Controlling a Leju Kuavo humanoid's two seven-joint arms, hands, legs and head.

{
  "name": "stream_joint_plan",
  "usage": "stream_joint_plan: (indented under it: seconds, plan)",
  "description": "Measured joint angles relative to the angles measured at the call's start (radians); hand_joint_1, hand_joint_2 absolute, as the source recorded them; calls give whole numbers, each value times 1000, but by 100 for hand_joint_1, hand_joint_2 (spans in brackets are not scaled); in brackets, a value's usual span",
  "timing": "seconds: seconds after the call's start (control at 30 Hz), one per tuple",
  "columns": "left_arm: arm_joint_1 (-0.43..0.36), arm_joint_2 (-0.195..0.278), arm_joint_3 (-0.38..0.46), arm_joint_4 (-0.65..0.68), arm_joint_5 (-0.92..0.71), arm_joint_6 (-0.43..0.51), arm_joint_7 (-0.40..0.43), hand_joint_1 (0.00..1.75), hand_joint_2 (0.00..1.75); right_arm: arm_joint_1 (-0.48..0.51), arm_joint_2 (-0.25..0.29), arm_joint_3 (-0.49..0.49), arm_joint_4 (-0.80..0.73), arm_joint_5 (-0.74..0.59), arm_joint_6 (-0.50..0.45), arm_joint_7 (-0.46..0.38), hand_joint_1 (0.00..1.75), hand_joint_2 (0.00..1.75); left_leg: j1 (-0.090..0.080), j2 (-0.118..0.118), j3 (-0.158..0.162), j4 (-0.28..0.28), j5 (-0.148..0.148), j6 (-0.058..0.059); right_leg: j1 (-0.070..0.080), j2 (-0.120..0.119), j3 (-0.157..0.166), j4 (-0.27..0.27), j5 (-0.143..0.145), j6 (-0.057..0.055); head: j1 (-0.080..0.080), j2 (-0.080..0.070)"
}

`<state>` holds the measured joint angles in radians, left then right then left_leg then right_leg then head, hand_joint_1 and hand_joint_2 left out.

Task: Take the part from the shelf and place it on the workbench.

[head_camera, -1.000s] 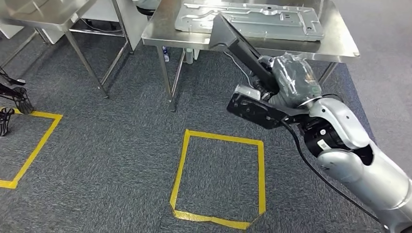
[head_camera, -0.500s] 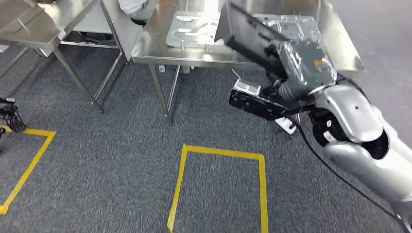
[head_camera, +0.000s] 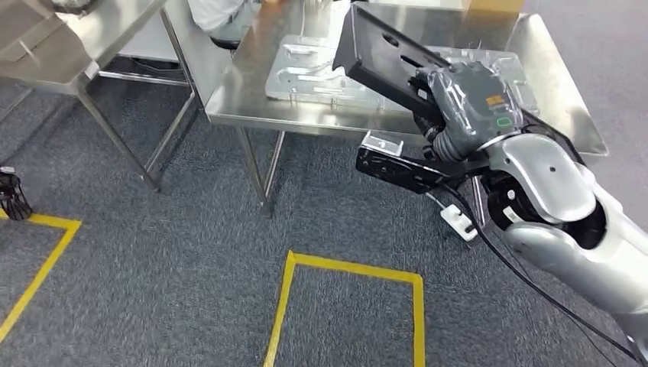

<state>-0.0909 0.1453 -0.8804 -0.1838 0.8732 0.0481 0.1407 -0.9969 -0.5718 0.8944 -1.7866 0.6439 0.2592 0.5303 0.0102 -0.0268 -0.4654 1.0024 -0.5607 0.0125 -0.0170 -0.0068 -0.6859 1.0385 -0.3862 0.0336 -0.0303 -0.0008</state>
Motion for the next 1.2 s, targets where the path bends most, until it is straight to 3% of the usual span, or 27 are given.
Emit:
stream_joint_plan:
  seconds: [0.07,0.1,0.17,0.2,0.27,0.3,0.33,0.37,0.47,0.5,0.53,0.6,0.63,0.7,0.77,0.83,0.87,0.9,0.97,1.0,1.03,1.1,1.13,1.2]
  plan:
    - [-6,0,0,0,0,0,0,0,175,-7,-1,3,2,-1,-2,-1,175,175,1,3,2,12,2,-13,3,6,16,-2,-11,-20,-2,0]
    - [-8,1,0,0,0,0,0,0,175,-11,-1,3,2,-1,-2,-2,175,175,2,6,-14,44,16,-18,0,6,28,-9,-19,-27,-4,0]
    - [-11,1,0,0,0,1,-1,0,175,-15,0,6,3,-1,-3,-2,175,175,3,12,-86,158,31,-27,-3,7,61,-25,-35,-39,-9,0]
    - [-11,1,0,0,0,1,-1,0,175,-14,-1,8,5,-1,-3,-2,175,175,3,15,-132,219,19,-31,-2,7,79,-32,-45,-42,-11,0]
    - [-11,0,0,0,0,1,-1,0,175,-12,-1,13,8,-1,-3,-2,175,175,3,17,-211,289,-43,-33,-1,10,116,-43,-69,-45,-12,0]
    - [-9,0,0,0,0,1,-1,0,175,-11,-1,15,9,-1,-3,-2,175,175,2,17,-236,288,-69,-32,1,12,137,-46,-83,-45,-12,0]
    - [-7,0,0,0,0,0,-1,0,175,-11,-1,17,10,-1,-3,-2,175,175,1,17,-250,262,-73,-28,3,14,161,-49,-98,-45,-12,0]
    - [-6,0,0,0,0,0,-1,0,175,-11,0,20,11,-2,-3,-4,175,175,-2,17,-257,213,-44,-20,5,14,185,-51,-115,-45,-12,0]
    - [5,4,0,2,0,1,-1,0,175,-10,0,32,19,-7,-2,-9,175,175,-22,16,-259,42,179,15,12,18,237,-54,-165,-38,-9,0]
    - [6,5,0,3,0,1,-1,0,175,-10,1,37,23,-10,0,-12,175,175,-28,16,-255,15,224,21,12,20,247,-59,-179,-34,-8,0]
    - [6,6,0,3,-1,1,-1,0,175,-11,3,40,27,-14,1,-14,175,175,-31,17,-249,3,230,24,14,23,260,-58,-184,-28,-7,0]
    - [-1,6,0,3,0,0,-2,0,175,-21,5,41,30,-19,2,-18,175,175,-28,19,-218,-10,209,29,12,22,270,-42,-177,-21,-8,0]
    - [-2,6,0,3,0,0,-3,0,175,-28,6,41,31,-20,2,-18,175,175,-25,20,-201,-18,200,34,11,21,257,-5,-169,-18,-7,0]
    - [-7,6,0,3,1,0,-5,0,175,-39,7,45,36,-20,1,-19,175,175,-20,17,-168,-23,181,40,7,18,184,108,-182,-11,-7,0]
    - [-9,6,0,3,5,0,-6,0,175,-42,7,55,44,-20,2,-21,175,175,-16,13,-137,-24,153,39,5,17,89,209,-244,-2,-6,0]
    - [-8,4,0,3,8,0,-6,0,175,-42,8,64,54,-19,3,-24,175,175,-11,8,-99,-24,121,33,1,16,27,217,-298,6,-6,0]
    - [-7,3,0,3,9,0,-6,0,175,-42,8,67,58,-18,3,-25,175,175,-9,5,-78,-24,105,30,-2,14,11,183,-286,9,-6,0]
    - [-5,2,0,3,10,0,-6,0,175,-42,8,71,63,-16,4,-27,175,175,-6,4,-57,-24,87,26,-4,11,1,132,-235,11,-6,0]
    - [-3,0,1,3,10,0,-6,0,175,-40,10,83,76,-12,9,-32,175,175,-5,0,-24,-18,50,14,-5,2,-5,23,-69,8,-3,0]
    - [-3,-1,1,3,11,0,-5,0,175,-39,12,88,83,-10,13,-35,175,175,-6,-1,-13,-15,34,6,-3,0,-4,-4,-9,0,-4,0]
    - [-4,-1,1,3,11,0,-4,0,175,-39,15,93,89,-7,16,-38,175,175,-7,-1,-5,-12,23,-1,0,-1,-1,-13,18,-10,-3,0]
    - [-8,-1,1,3,12,1,-4,0,175,-51,24,97,95,1,20,-41,175,175,-6,1,-8,11,22,-12,2,2,11,-7,5,-31,-4,0]
    - [-10,0,1,3,13,2,-4,0,175,-61,29,97,99,6,21,-42,175,175,-4,4,-26,46,33,-17,0,2,20,-10,-3,-40,-3,0]
    - [-14,-1,2,3,15,2,-5,0,175,-78,44,104,113,22,24,-45,175,175,-1,9,-98,154,39,-26,-1,4,45,-19,-19,-52,-5,0]
